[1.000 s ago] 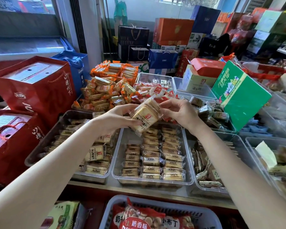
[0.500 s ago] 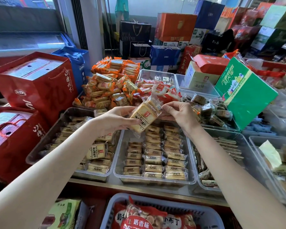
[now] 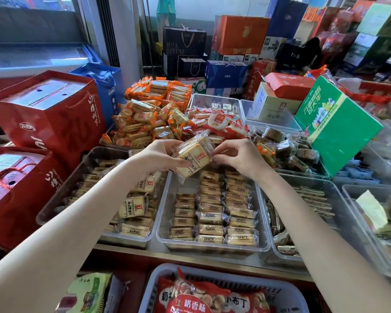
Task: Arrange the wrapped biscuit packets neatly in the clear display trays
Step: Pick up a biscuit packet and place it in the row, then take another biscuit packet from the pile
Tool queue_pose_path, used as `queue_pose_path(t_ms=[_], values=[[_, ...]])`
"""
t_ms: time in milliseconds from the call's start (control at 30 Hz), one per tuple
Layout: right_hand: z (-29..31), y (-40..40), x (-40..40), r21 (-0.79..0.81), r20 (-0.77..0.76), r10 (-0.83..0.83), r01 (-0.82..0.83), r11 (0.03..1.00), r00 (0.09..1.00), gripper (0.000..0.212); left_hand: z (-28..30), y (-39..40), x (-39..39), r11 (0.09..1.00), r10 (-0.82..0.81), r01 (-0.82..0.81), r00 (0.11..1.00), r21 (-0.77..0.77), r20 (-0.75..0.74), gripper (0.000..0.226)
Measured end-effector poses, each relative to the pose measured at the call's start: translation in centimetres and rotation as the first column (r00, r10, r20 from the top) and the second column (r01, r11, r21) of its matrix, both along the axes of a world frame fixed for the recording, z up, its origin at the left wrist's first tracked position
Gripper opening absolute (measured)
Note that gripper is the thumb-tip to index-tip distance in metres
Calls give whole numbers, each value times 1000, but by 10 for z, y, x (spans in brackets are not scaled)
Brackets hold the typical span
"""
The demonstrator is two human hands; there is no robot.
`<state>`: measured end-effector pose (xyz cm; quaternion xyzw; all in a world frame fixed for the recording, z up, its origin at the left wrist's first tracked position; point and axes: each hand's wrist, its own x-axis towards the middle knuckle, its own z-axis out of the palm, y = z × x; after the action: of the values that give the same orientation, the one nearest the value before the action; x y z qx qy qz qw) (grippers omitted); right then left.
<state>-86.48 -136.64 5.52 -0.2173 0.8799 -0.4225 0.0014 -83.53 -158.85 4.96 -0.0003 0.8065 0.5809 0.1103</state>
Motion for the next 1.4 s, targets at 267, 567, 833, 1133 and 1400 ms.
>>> queue_pose_path(t_ms=[267,567,833,1133,1400], values=[[2,-1,4,-413,337,155,-2,911,929,6,4,-4,3,996,-64,64,998,55,13,53],[2,-5,4,-672,560,231,273,689,796,9,1,2,0,991,9,-9,1000,135,1,54],[3,-11,-5,-48,-60,-32,29,998,998,24,3,5,0,987,85,-93,994,-128,-68,67],[-7,-25,-9,-239,-12,-152,145,960,988,10,6,10,-5,977,44,-74,988,-200,-149,70],[-11,0,-20,-137,-57,-140,131,982,989,16,-10,-8,0,990,-6,2,999,138,34,59]])
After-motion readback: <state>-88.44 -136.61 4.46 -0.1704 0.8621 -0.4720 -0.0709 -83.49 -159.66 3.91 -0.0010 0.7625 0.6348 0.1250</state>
